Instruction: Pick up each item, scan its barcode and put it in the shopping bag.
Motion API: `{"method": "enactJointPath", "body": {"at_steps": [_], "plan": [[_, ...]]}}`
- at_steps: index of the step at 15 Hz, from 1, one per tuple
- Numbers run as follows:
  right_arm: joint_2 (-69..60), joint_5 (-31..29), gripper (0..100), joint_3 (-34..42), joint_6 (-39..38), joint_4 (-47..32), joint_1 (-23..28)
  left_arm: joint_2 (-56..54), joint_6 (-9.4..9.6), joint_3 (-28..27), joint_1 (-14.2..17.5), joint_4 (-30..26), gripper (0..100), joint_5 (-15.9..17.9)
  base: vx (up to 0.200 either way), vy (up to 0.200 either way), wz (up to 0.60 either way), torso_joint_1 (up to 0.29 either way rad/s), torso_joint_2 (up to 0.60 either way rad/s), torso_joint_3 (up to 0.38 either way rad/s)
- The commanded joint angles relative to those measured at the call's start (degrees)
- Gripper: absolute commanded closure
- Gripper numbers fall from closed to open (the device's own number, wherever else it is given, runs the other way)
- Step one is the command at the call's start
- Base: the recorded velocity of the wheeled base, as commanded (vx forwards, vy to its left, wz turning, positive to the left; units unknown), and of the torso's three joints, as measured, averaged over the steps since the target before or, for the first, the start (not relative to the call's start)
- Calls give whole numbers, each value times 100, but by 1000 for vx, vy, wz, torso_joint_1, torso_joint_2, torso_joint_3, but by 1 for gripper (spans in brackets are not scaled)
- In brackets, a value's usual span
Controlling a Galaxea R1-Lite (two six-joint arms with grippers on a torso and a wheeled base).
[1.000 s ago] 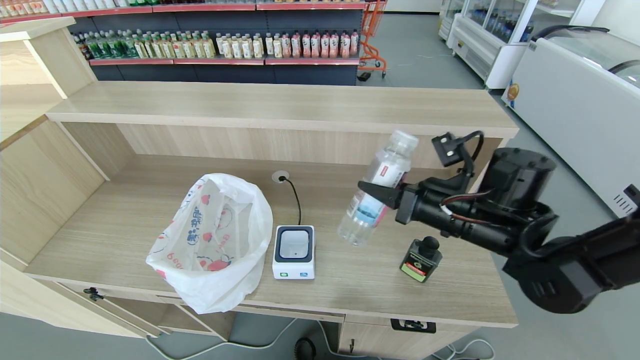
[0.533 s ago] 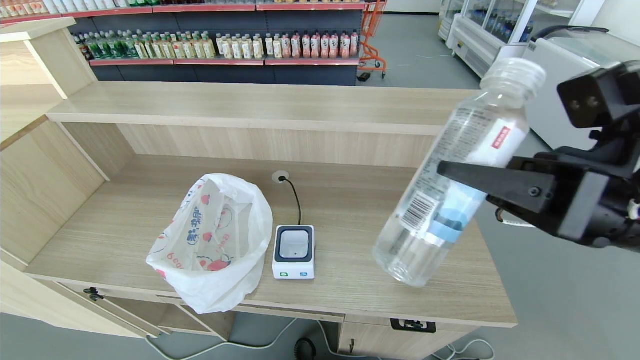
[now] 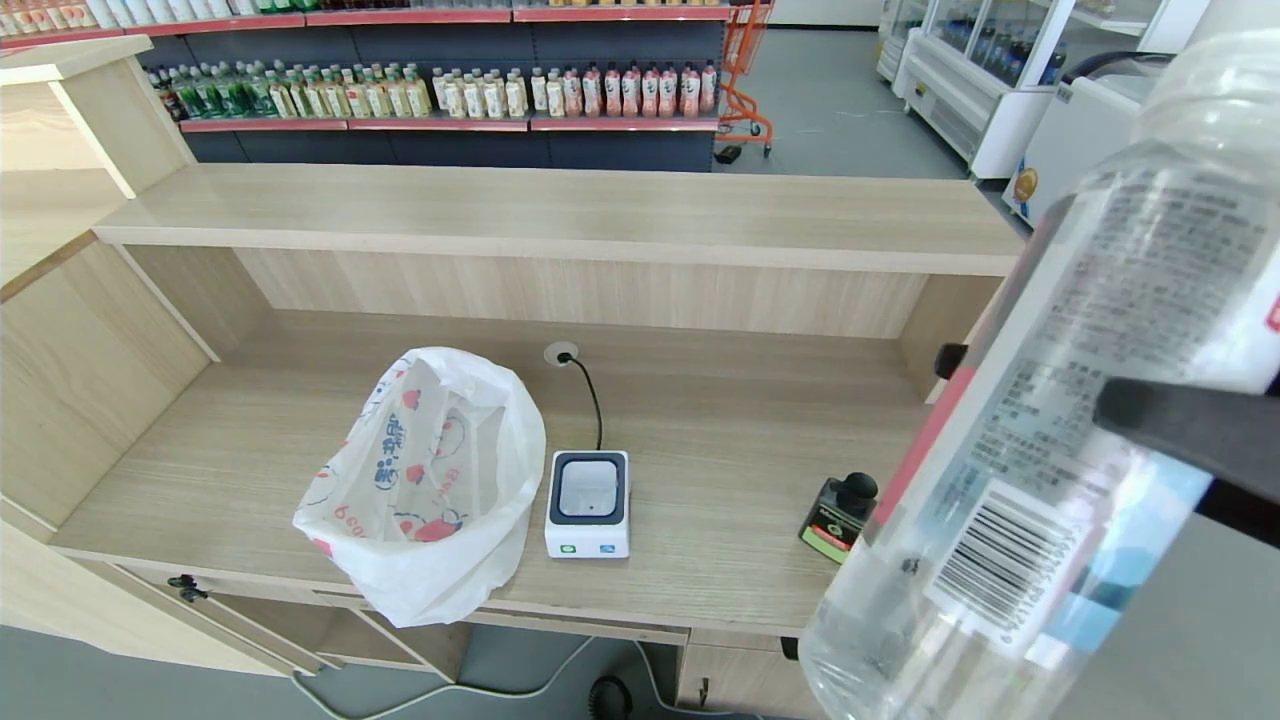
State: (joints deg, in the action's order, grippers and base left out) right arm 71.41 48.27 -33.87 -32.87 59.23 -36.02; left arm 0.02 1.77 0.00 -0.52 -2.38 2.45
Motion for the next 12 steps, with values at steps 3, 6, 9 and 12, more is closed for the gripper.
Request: {"method": "enactJointPath", "body": {"at_steps": [3, 6, 9, 12], "plan": [[-259, 112, 100, 82, -1, -61, -282, -2, -1, 0, 0, 0, 0, 1, 0, 0, 0, 0, 0, 0], [-541, 376, 100, 328, -27, -61, -282, -2, -1, 0, 0, 0, 0, 1, 0, 0, 0, 0, 0, 0], [-725, 420, 100, 504, -27, -70, -159, -2, -1, 0, 0, 0, 0, 1, 0, 0, 0, 0, 0, 0], [-769, 411, 100, 521, -27, -70, -115, -2, -1, 0, 0, 0, 0, -8, 0, 0, 0, 0, 0, 0]]}}
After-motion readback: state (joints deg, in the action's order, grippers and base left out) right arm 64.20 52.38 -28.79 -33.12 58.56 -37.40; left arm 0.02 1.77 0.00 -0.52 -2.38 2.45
